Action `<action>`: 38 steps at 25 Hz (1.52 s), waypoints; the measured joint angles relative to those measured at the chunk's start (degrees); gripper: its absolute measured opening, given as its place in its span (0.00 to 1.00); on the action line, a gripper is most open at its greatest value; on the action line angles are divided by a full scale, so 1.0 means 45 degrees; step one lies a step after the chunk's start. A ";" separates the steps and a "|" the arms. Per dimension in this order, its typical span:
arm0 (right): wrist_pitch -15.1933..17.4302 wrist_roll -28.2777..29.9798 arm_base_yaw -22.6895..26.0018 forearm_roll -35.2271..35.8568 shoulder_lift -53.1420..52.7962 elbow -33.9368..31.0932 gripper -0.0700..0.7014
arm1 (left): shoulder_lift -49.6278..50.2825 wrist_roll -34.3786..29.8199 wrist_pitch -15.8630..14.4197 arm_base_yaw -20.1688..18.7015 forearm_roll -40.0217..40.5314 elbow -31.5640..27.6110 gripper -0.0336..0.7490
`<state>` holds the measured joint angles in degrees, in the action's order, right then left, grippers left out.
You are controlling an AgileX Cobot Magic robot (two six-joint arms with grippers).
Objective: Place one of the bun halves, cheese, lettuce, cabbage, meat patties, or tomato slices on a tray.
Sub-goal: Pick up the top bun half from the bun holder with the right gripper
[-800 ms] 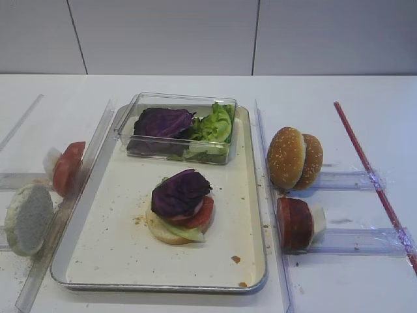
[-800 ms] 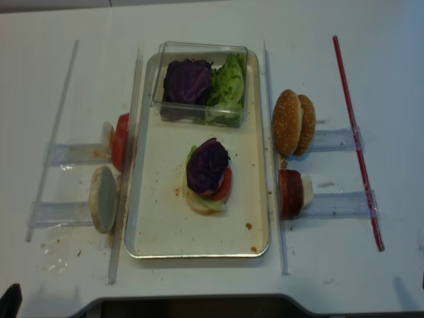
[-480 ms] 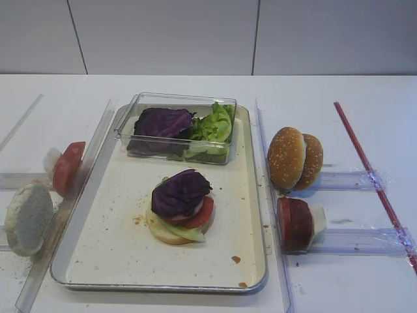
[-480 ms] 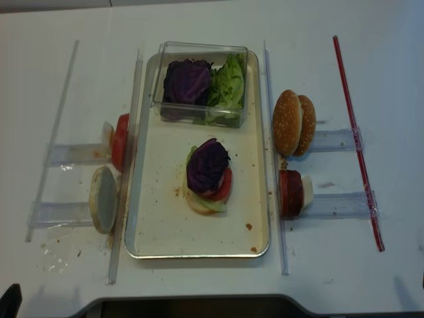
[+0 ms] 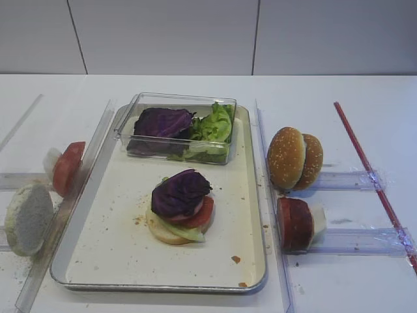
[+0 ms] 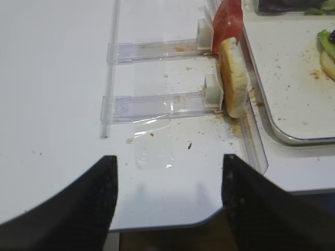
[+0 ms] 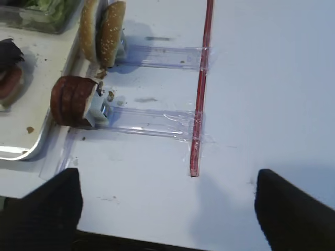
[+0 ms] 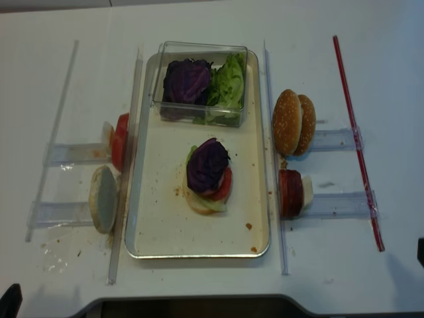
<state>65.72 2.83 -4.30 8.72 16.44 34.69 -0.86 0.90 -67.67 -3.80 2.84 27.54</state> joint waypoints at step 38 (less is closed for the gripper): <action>0.1168 -0.1473 -0.2214 0.3170 1.6887 1.0032 0.90 | 0.0000 0.0000 0.0000 0.0000 0.0000 0.0000 0.57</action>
<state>70.98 -3.80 -14.27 22.98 92.44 79.84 -0.86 0.90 -67.67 -3.80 2.84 27.54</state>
